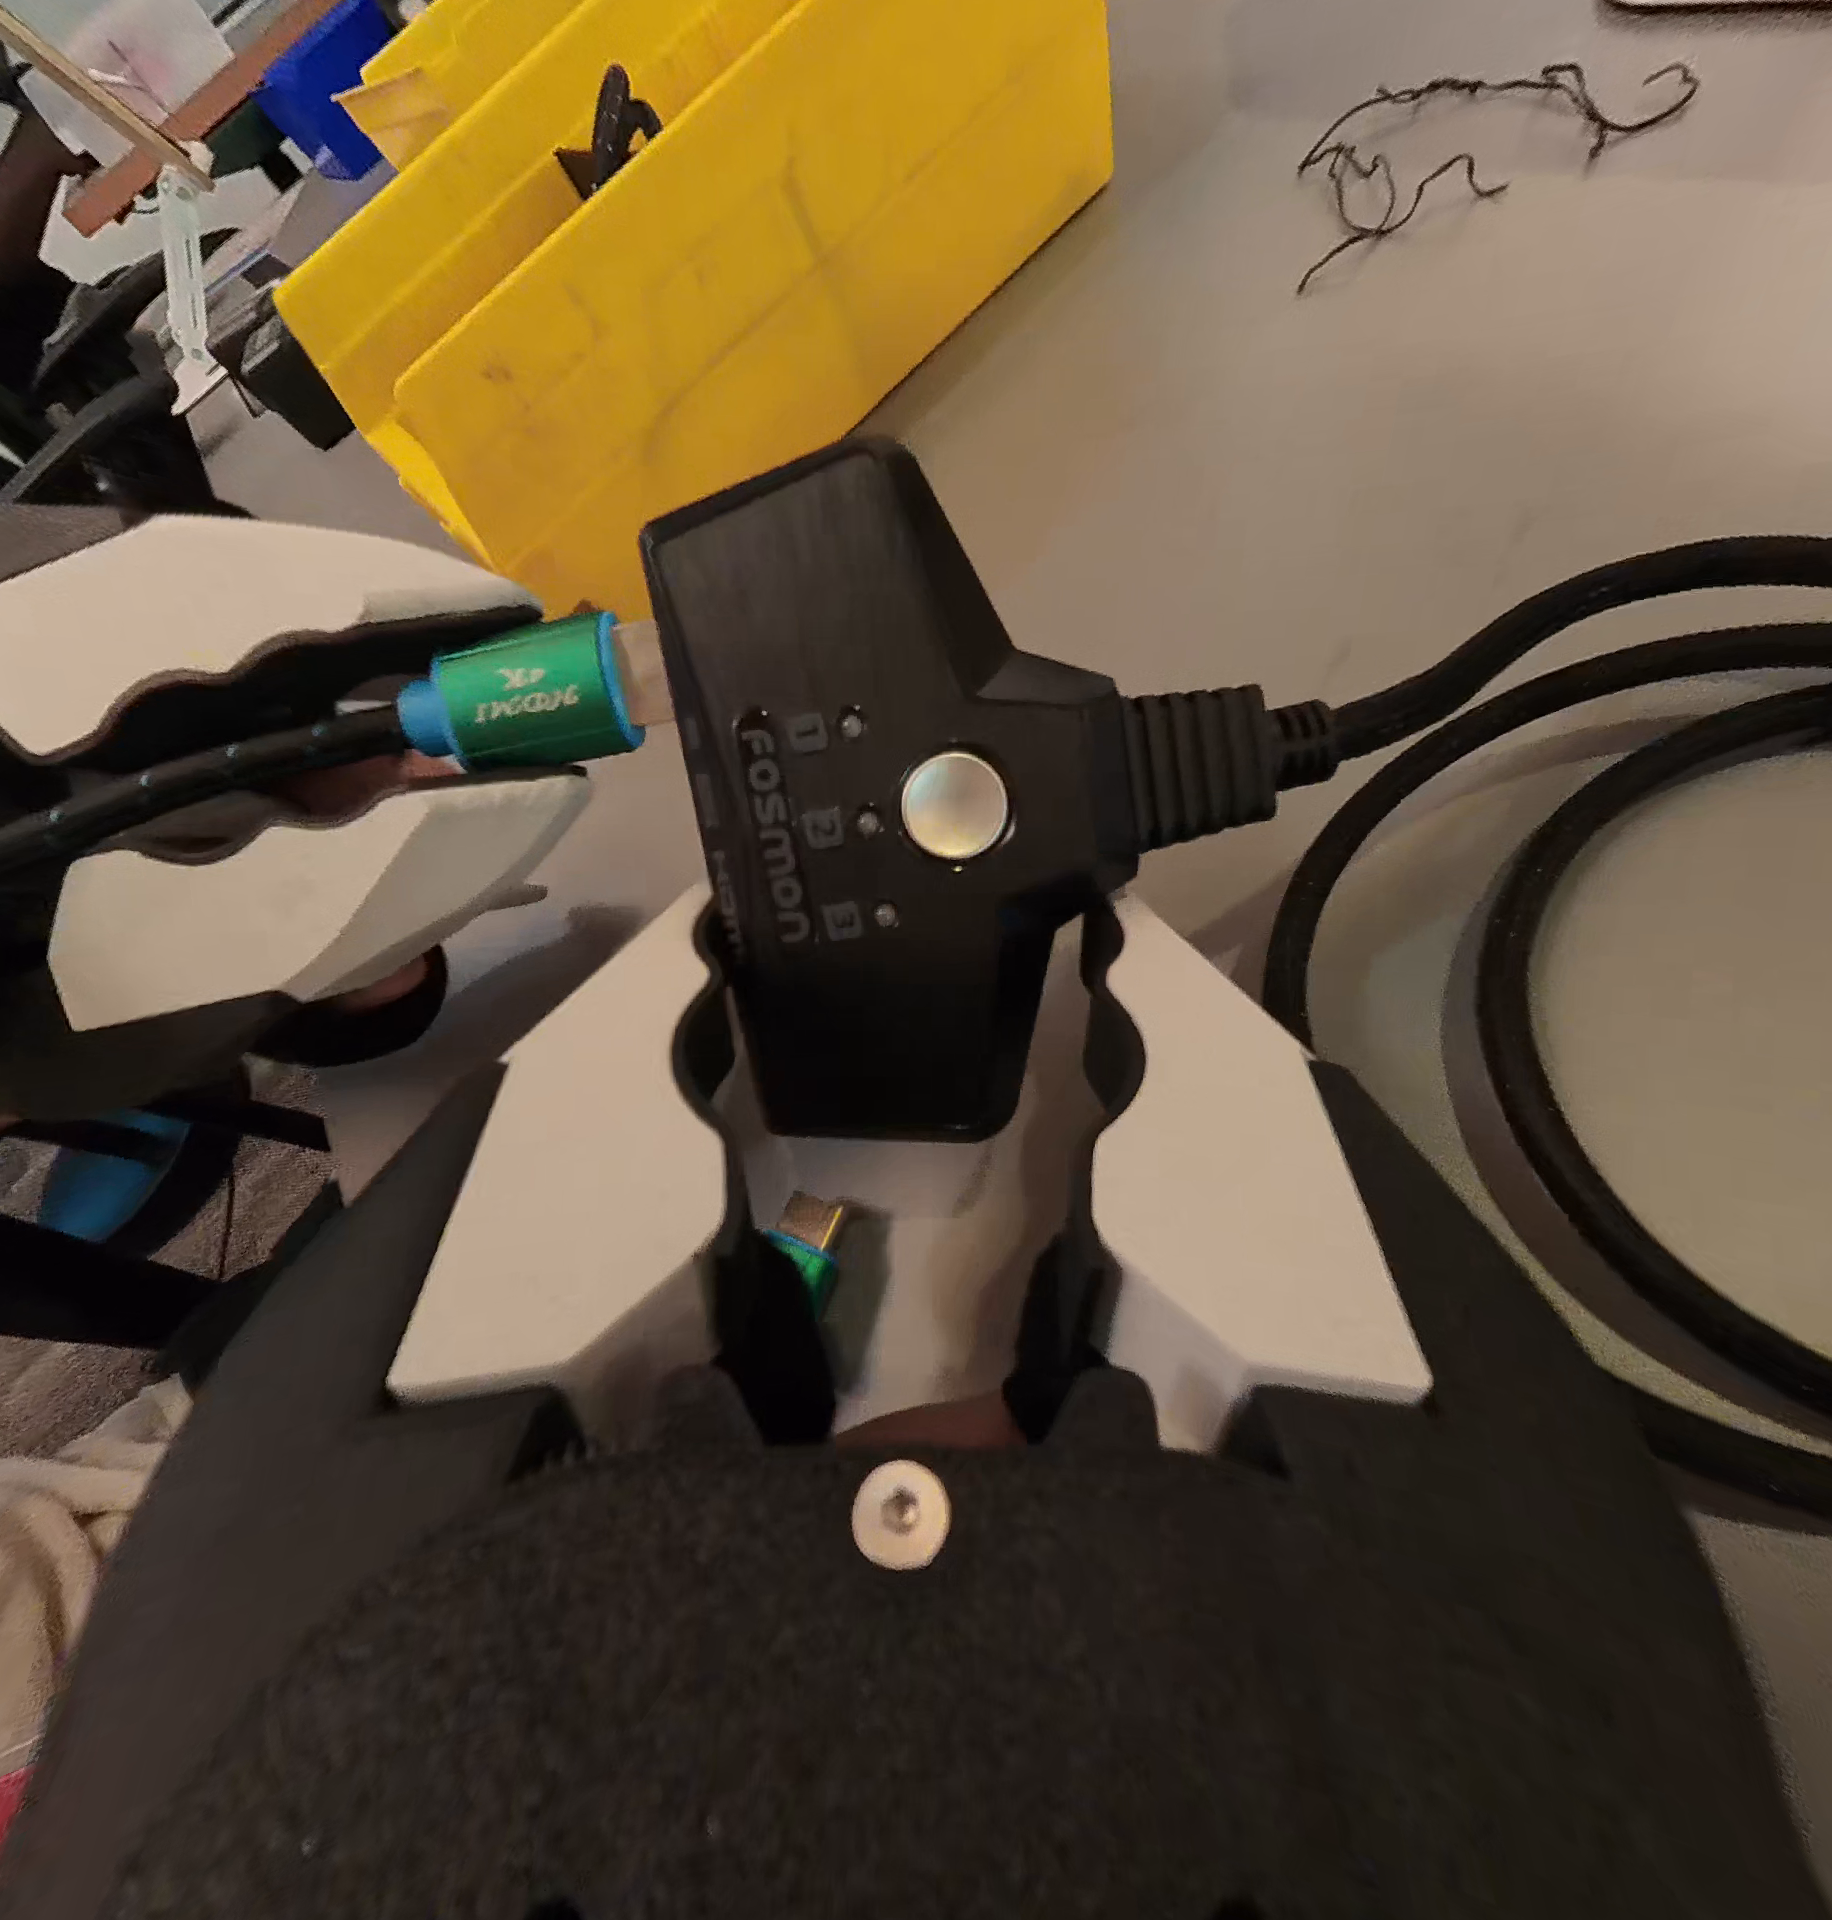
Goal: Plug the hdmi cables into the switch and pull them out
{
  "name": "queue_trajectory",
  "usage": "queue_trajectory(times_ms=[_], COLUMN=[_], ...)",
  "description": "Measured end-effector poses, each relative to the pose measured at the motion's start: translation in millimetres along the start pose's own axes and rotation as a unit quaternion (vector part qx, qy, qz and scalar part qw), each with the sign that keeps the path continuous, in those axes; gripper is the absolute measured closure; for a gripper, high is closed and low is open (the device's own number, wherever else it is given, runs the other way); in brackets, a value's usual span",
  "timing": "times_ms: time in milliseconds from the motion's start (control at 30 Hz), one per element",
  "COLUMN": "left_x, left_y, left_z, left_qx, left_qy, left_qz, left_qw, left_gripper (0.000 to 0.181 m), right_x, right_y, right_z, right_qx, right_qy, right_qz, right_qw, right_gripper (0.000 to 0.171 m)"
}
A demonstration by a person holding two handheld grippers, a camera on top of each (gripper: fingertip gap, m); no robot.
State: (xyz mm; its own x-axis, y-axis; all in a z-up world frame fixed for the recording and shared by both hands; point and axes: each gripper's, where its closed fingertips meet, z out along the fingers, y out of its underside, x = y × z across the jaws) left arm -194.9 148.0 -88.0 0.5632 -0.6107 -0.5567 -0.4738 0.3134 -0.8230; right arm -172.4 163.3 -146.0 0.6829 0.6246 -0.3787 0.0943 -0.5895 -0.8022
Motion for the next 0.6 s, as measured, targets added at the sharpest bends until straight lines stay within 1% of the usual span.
queue_trajectory(times_ms=[33, 67, 133, 200, 300, 433, 533, 600], left_x=[-0.9, -1.6, -2.9, -7.4, -8.3, -4.6, -2.4, -3.9], left_y=[1.0, 1.9, 3.1, 2.0, -0.1, -2.3, -3.3, -4.0], left_z=[0.0, 0.1, -0.6, -2.0, -1.9, -1.9, 0.3, -0.2], left_qx=[-0.002, -0.003, -0.002, 0.002, 0.006, 0.011, 0.006, 0.010], left_qy=[-0.002, -0.001, 0.002, -0.011, -0.014, -0.012, 0.003, -0.004], left_qz=[0.002, 0.000, -0.009, -0.022, -0.013, 0.001, -0.004, 0.005], left_qw=[1.000, 1.000, 1.000, 1.000, 1.000, 1.000, 1.000, 1.000], left_gripper=[0.161, 0.161, 0.160, 0.160, 0.161, 0.161, 0.161, 0.161], right_x=[0.3, -0.3, 0.2, -3.0, -3.3, -2.7, -1.6, -0.8], right_y=[-0.9, -1.1, -0.8, -1.4, 1.5, 6.2, 9.0, 8.7], right_z=[0.4, 0.3, -0.2, -1.9, -0.2, -0.2, -1.4, -0.6], right_qx=[0.000, -0.001, -0.008, -0.014, -0.028, -0.035, -0.044, -0.043], right_qy=[-0.001, 0.000, 0.014, 0.024, 0.053, 0.057, 0.056, 0.059], right_qz=[-0.003, -0.006, -0.022, -0.058, -0.091, -0.099, -0.104, -0.097], right_qw=[1.000, 1.000, 1.000, 0.998, 0.994, 0.993, 0.992, 0.993], right_gripper=[0.105, 0.113, 0.114, 0.116, 0.117, 0.117, 0.117, 0.117])
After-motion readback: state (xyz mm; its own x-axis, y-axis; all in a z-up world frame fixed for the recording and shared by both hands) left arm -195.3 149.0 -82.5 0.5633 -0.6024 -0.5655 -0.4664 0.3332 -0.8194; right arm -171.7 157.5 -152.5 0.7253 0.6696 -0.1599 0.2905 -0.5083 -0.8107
